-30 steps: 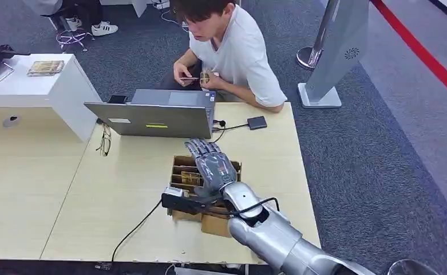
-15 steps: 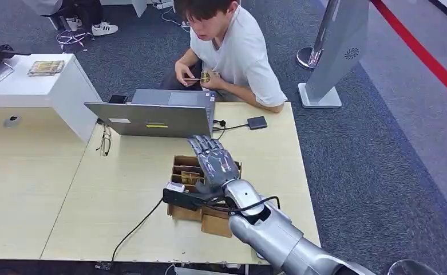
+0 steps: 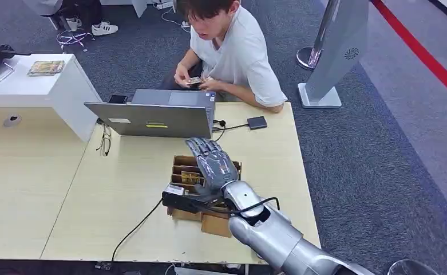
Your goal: Pass the card to the sensor for recognition and then transmit it.
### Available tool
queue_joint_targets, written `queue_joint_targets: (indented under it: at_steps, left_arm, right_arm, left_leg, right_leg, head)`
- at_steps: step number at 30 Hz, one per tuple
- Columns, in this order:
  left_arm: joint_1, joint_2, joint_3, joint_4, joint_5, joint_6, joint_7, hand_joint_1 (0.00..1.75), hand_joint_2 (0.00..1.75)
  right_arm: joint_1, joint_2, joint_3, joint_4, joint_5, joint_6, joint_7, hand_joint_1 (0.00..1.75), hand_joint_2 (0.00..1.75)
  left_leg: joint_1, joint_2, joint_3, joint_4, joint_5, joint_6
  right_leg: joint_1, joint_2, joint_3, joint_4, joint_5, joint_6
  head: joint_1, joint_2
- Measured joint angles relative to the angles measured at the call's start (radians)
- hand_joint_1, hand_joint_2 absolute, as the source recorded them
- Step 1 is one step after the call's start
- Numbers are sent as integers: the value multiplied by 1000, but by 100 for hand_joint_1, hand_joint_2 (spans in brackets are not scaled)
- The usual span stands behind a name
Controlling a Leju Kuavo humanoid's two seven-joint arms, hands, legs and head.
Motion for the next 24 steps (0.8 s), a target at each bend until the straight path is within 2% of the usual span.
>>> queue_joint_targets:
  at_steps: [4,9,12,14,16,24]
  left_arm:
    - [-8,-3,9,1,-5,-3,2,0,0]
    - [-12,-9,21,28,-6,-23,-24,0,0]
    - [-12,-9,25,31,-18,-18,-13,0,0]
    - [-12,-9,27,31,-23,-10,2,0,0]
    - [-13,-10,34,34,-22,-15,-5,0,0]
    - [-51,-36,64,98,-23,-45,-30,0,0]
  right_arm:
    - [0,3,3,0,-2,5,6,14,175]
    - [-1,4,5,7,-2,-3,-2,19,175]
    - [-1,5,6,8,-1,-1,4,23,175]
    - [-1,5,6,8,-2,0,6,26,175]
    - [-1,5,7,8,-2,-1,0,45,175]
    - [-5,13,14,10,-10,0,-4,54,175]
  left_leg:
    - [0,0,0,0,0,0]
    - [0,0,0,0,0,0]
    - [0,0,0,0,0,0]
    - [0,0,0,0,0,0]
    - [0,0,0,0,0,0]
    - [0,0,0,0,0,0]
  right_leg:
    - [0,0,0,0,0,0]
    - [0,0,0,0,0,0]
    - [0,0,0,0,0,0]
    - [0,0,0,0,0,0]
    - [0,0,0,0,0,0]
    - [0,0,0,0,0,0]
  head:
    - [0,0]
    - [0,0]
    - [0,0]
    - [0,0]
    - [0,0]
    - [0,0]
